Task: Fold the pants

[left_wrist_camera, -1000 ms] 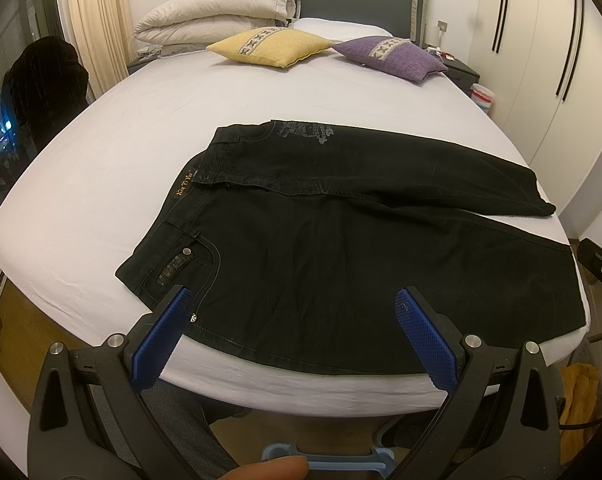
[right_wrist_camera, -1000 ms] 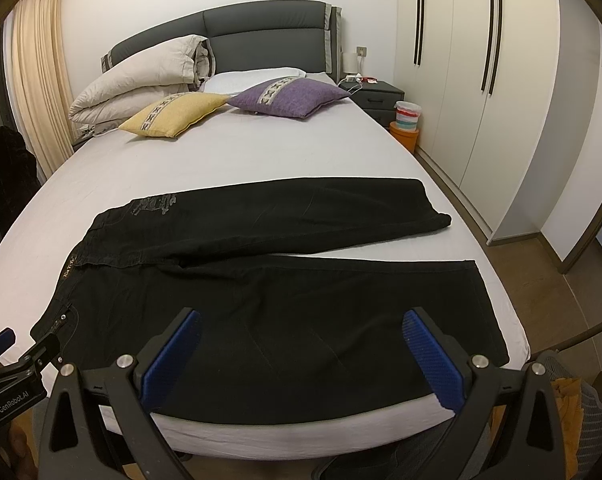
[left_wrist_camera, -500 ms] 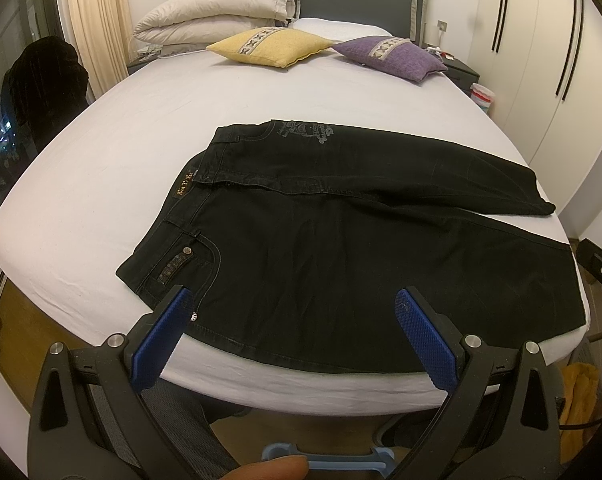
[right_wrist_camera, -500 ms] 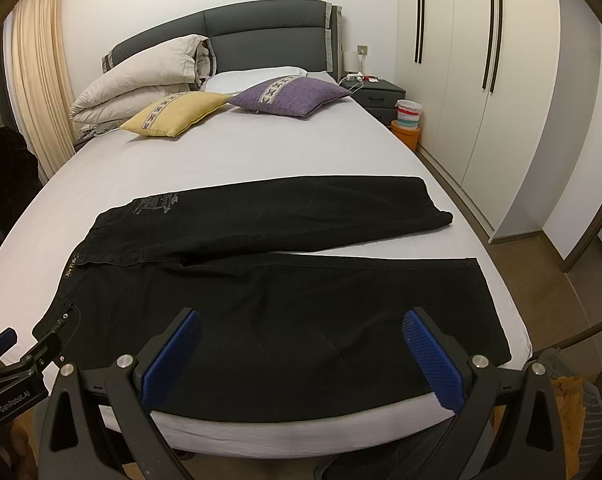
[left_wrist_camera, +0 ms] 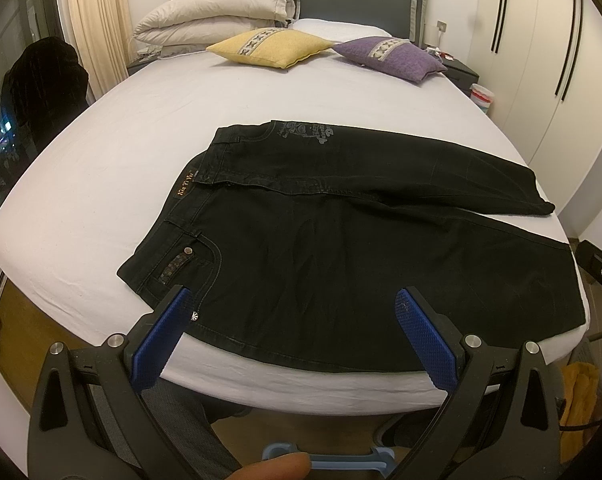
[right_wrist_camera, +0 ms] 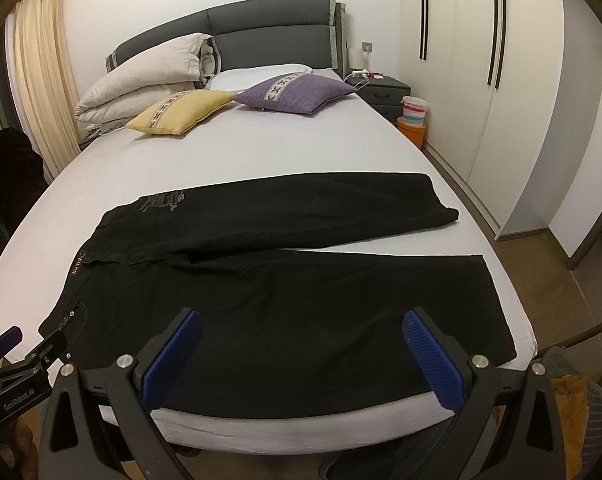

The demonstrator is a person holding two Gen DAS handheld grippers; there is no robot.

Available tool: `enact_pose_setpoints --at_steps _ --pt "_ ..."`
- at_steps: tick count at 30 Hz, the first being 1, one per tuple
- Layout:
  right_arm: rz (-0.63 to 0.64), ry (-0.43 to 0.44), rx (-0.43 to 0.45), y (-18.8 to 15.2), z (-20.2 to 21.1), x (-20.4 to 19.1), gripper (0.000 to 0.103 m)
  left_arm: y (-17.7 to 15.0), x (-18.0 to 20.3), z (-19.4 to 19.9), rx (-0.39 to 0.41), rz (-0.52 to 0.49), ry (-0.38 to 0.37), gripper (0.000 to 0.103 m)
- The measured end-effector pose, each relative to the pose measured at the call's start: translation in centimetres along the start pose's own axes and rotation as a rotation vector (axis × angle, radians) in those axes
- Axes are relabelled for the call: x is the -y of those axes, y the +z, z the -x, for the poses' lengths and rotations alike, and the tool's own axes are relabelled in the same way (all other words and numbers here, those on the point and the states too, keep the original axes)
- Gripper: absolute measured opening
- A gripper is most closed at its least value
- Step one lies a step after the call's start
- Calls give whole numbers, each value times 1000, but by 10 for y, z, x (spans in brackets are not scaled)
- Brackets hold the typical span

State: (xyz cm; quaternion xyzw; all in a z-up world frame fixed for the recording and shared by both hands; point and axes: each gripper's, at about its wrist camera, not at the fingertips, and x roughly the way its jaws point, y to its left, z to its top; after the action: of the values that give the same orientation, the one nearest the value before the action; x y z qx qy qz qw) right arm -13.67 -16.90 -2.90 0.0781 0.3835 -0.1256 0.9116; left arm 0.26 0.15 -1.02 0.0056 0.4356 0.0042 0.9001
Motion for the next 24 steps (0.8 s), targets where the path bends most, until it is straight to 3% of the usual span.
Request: enact_pose_setpoints --at_steps 6,12,16,19,24 --pt "3 65 -21 5 1 5 103 -4 -3 -5 11 -17 0 103" --pt "71 207 -8 36 -3 16 103 7 -30 -19 37 -33 -83 103" --pt "162 311 19 81 -20 14 103 40 -54 -40 41 -87 -182 103" --pt "243 394 12 111 -43 12 103 74 -68 -69 -20 -172 -168 103" --pt "389 509 -25 145 -94 4 100 149 -87 -123 -3 -278 -184 103"
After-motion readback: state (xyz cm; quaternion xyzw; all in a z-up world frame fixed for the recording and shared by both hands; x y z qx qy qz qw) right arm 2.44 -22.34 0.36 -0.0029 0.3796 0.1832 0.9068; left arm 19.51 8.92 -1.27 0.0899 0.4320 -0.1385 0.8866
